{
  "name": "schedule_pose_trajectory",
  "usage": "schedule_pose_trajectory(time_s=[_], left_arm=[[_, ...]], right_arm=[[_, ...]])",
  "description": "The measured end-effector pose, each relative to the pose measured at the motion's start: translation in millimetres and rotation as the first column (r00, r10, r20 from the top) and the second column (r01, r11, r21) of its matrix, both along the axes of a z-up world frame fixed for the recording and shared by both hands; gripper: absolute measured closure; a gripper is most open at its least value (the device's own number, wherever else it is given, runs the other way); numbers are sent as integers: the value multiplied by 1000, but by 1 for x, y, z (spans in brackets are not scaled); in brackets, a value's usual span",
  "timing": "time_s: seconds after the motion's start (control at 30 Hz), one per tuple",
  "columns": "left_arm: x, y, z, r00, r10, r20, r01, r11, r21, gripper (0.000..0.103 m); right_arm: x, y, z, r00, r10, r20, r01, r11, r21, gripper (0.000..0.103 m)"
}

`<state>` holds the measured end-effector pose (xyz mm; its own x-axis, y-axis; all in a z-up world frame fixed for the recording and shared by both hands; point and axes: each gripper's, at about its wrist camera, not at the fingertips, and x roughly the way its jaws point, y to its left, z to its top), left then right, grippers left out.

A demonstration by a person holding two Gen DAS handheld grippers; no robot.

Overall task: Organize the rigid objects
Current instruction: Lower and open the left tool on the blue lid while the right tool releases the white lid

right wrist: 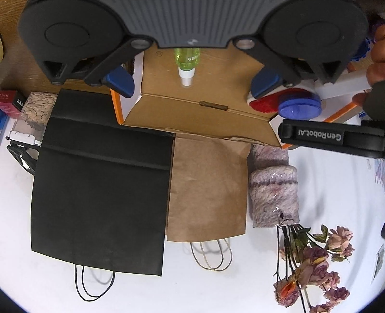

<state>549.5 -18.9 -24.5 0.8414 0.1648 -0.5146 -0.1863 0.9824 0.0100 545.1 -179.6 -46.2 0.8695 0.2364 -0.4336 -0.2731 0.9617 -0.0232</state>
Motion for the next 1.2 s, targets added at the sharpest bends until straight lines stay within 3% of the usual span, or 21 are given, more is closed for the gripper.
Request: schedule_pose_trajectory(time_s=[0.7,1.2], left_arm=[[-16,0,6,1000,-5,26,5,1000,-7,0],[-49,0,4,999,-20,26,20,1000,3,0]], right_arm=[[-11,-5,3,1000,-15,16,15,1000,-17,0],[-43,-14,4,1000,-17,17,17,1000,-18,0]])
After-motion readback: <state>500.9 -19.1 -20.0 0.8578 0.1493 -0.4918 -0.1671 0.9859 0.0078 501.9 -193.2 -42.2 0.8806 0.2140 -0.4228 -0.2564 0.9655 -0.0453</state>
